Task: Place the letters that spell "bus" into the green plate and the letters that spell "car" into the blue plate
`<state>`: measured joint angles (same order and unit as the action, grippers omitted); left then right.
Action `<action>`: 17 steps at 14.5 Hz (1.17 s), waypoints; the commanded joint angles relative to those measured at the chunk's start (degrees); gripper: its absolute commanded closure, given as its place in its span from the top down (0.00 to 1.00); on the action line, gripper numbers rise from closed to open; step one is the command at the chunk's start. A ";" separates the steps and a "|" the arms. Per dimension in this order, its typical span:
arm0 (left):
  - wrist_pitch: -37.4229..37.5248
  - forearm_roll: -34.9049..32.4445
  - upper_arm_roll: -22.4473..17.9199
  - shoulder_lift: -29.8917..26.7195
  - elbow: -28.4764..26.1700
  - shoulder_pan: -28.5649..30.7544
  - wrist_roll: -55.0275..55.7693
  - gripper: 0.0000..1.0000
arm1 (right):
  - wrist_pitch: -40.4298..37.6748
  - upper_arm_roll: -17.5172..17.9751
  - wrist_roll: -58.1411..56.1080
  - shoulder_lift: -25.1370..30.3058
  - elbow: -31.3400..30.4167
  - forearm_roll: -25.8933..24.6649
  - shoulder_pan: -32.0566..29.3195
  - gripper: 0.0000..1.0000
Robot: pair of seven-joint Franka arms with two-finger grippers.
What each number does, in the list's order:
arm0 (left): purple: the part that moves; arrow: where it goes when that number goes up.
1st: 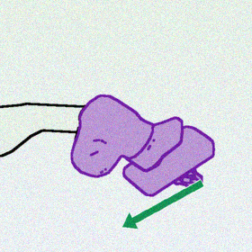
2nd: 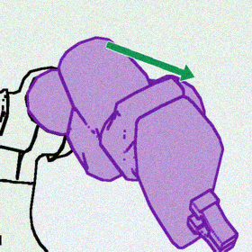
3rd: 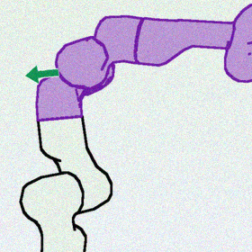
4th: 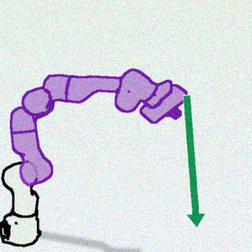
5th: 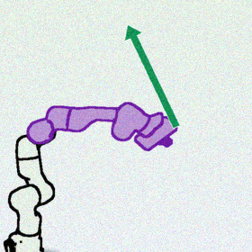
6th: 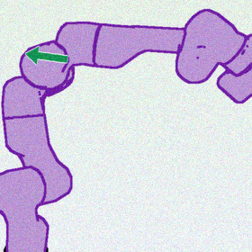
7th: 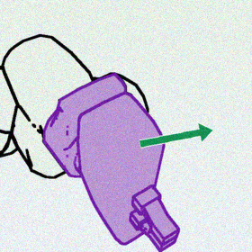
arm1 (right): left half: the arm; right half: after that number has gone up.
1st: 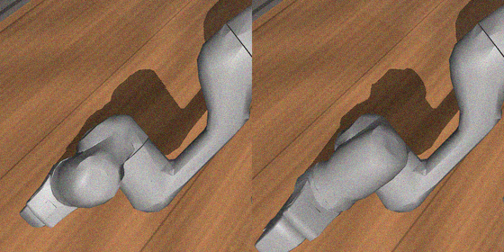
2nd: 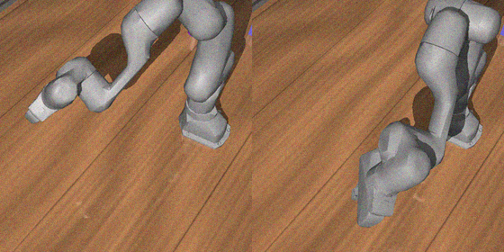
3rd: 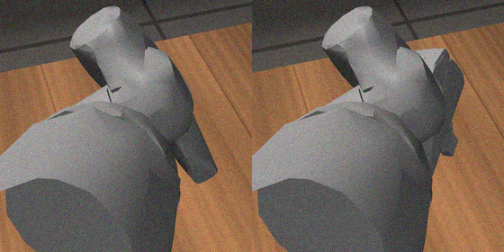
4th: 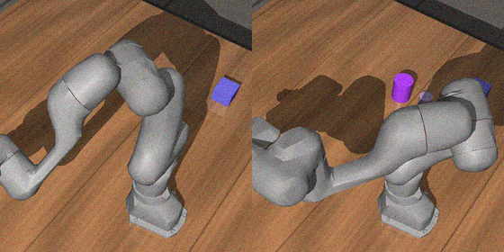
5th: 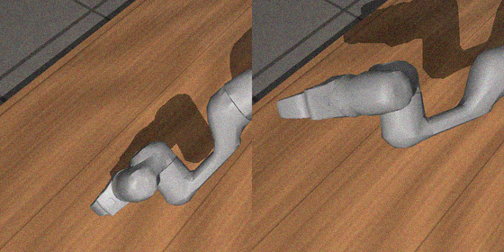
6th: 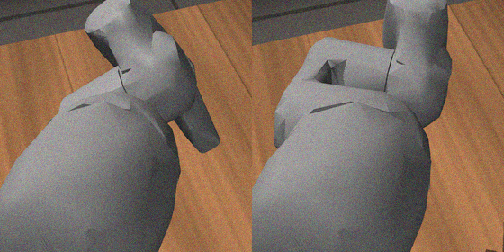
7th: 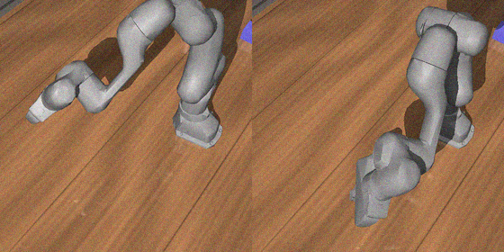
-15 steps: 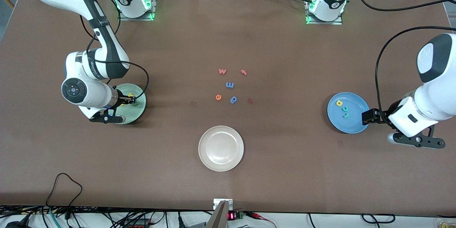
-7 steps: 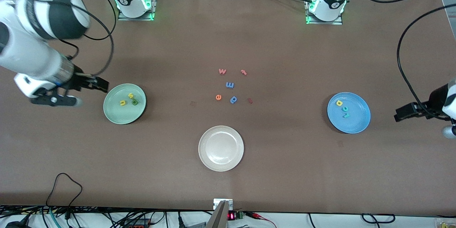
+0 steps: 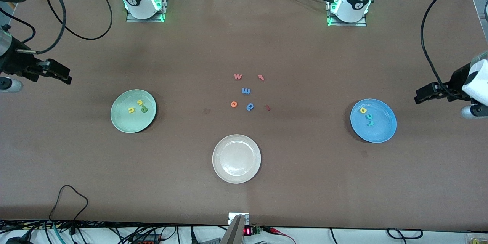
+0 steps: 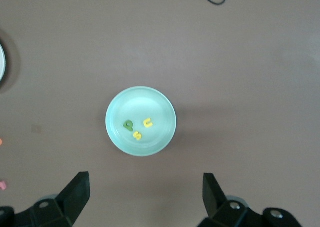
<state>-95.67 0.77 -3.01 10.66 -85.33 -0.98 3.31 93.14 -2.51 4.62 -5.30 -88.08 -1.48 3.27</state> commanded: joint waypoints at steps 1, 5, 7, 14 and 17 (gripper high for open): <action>-0.66 0.99 -0.33 -7.13 -8.95 -0.78 -0.59 1.00 | -2.96 0.58 -0.57 0.20 0.19 1.13 -2.74 1.00; -0.13 0.38 -0.24 -9.16 -11.61 -0.26 -3.12 1.00 | -4.90 0.67 -0.22 -0.24 0.54 0.96 -2.57 1.00; 0.39 0.38 -0.24 -9.43 -11.79 -0.17 -2.79 1.00 | -4.90 0.76 0.48 -0.32 0.45 1.04 -2.48 1.00; 1.45 0.38 0.37 -10.04 -11.79 -0.25 -1.46 1.00 | -4.90 0.84 0.13 -0.59 0.37 1.05 -2.39 1.00; 1.89 0.38 0.37 -10.04 -11.79 -0.25 -1.55 1.00 | -5.07 0.84 -0.14 -0.77 0.37 1.13 -2.65 1.00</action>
